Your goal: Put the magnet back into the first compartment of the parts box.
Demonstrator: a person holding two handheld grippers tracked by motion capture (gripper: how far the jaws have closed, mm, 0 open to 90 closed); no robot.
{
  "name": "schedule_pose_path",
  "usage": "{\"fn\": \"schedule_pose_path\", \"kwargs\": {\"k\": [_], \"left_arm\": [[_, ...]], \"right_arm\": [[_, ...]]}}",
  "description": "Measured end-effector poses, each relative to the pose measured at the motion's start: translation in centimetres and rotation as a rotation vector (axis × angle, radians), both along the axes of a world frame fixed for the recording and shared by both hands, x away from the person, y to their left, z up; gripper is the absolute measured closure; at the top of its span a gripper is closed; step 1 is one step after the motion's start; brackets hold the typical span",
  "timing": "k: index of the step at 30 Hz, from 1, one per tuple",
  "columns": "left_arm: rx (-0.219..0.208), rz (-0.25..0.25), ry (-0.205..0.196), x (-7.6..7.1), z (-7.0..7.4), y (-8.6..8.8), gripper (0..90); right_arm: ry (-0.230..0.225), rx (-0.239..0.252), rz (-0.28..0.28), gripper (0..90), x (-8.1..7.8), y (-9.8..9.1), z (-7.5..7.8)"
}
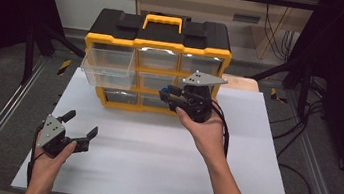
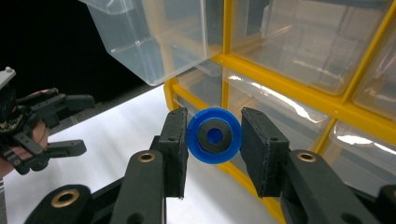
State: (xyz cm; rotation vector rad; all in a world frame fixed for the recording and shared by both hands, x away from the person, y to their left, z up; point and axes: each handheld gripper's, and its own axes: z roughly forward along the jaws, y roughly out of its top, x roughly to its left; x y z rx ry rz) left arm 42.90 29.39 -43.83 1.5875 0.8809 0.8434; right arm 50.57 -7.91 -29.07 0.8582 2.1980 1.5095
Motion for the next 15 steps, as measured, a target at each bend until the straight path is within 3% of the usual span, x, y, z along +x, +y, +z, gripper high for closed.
{"fn": "schedule_pose_path", "kwargs": {"k": [15], "left_arm": [[0.000, -0.003, 0.002, 0.0, 0.0, 0.0, 4.5]], "right_arm": [[-0.034, 0.057, 0.013, 62.8, 0.0, 0.3, 1.8]]}}
